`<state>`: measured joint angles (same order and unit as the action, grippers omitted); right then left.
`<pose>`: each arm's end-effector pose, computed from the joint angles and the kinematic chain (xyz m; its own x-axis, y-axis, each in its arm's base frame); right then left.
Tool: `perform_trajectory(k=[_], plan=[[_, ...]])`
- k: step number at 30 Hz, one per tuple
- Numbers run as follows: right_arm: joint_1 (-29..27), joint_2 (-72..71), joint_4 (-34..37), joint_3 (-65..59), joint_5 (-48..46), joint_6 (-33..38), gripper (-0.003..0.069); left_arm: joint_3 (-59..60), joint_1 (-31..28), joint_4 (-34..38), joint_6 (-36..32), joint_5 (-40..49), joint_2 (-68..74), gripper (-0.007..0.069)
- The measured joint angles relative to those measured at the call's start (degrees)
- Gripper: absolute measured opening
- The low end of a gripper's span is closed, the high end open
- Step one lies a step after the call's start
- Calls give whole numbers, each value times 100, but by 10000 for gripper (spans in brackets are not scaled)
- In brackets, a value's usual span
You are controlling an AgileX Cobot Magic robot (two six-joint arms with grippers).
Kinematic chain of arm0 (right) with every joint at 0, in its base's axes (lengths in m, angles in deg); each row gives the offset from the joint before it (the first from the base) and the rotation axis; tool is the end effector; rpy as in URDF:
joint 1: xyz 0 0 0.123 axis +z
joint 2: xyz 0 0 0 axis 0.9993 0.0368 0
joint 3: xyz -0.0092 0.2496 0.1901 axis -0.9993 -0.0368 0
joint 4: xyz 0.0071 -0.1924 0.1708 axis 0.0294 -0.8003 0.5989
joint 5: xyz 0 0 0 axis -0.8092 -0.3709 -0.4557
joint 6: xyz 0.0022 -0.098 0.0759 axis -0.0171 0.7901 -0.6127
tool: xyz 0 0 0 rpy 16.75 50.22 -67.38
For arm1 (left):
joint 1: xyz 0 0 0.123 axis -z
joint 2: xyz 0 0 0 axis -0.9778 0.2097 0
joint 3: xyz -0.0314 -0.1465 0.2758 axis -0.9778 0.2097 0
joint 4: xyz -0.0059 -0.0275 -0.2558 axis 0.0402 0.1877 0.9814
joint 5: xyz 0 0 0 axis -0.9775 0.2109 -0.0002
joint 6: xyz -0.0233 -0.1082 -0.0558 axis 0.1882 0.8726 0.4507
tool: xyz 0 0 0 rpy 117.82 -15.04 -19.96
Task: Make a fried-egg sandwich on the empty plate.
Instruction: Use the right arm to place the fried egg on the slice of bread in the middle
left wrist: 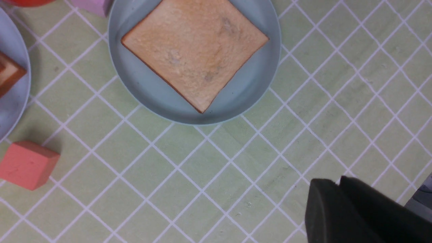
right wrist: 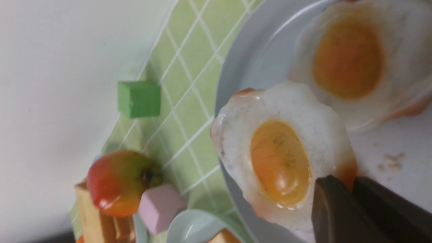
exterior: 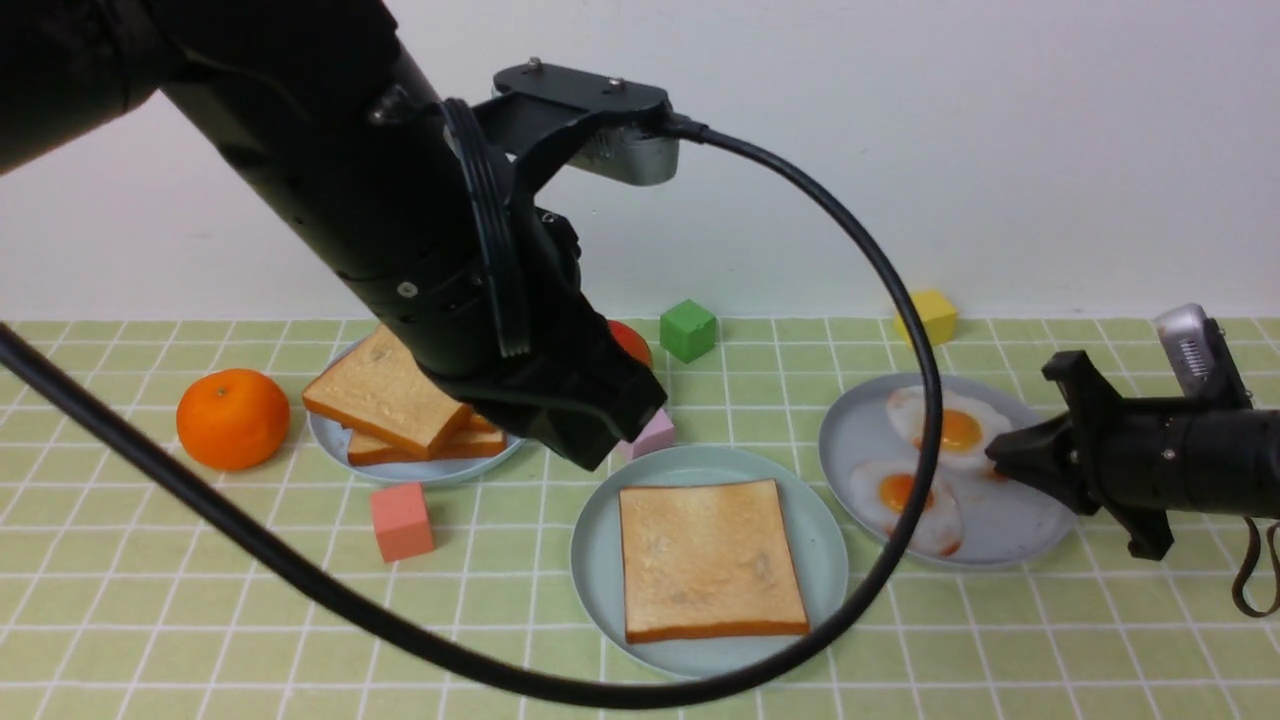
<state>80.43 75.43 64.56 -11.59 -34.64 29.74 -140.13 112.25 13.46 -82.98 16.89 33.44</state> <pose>0.3819 0.0181 0.1567 -0.6594 0.7307 -0.1768 0.3459 0.5037 0.7916 0.2615 -0.2113 0.3745 -0.6770 0.5657 -0.4708 0.6939 0.7038 -0.1520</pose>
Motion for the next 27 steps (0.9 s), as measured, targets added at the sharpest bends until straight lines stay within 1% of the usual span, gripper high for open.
perform_trajectory(k=[4,7,11,13,15,16,17,20,23,25,26,27], plan=[[71,-38,-29,0,-377,92,68,100,0,-77,46,-39,0,60],[296,-100,-181,0,-743,98,65,432,-53,-61,59,-135,-9,62],[981,-105,-328,0,-1192,105,65,1266,-292,159,64,-518,-202,68],[1342,-105,-436,0,-1204,105,65,1606,-430,236,64,-686,-317,70],[1517,-105,-499,0,-1161,107,65,1746,-499,242,64,-767,-378,70],[1792,-105,-583,-5,-977,114,65,1897,-631,254,78,-837,-472,70],[1913,-105,-602,-4,-796,114,65,1947,-702,254,89,-845,-522,71],[2080,-98,-578,-4,-396,114,65,1976,-839,259,109,-864,-603,71],[2105,-78,-536,-4,-317,114,69,1984,-898,253,109,-882,-620,74],[2117,-55,-536,-4,-330,114,93,1996,-910,243,111,-888,-615,74],[2117,-43,-536,-4,-341,114,141,1996,-910,243,111,-888,-615,76],[2110,-43,-536,-4,-341,114,173,1996,-910,243,116,-890,-615,77]])
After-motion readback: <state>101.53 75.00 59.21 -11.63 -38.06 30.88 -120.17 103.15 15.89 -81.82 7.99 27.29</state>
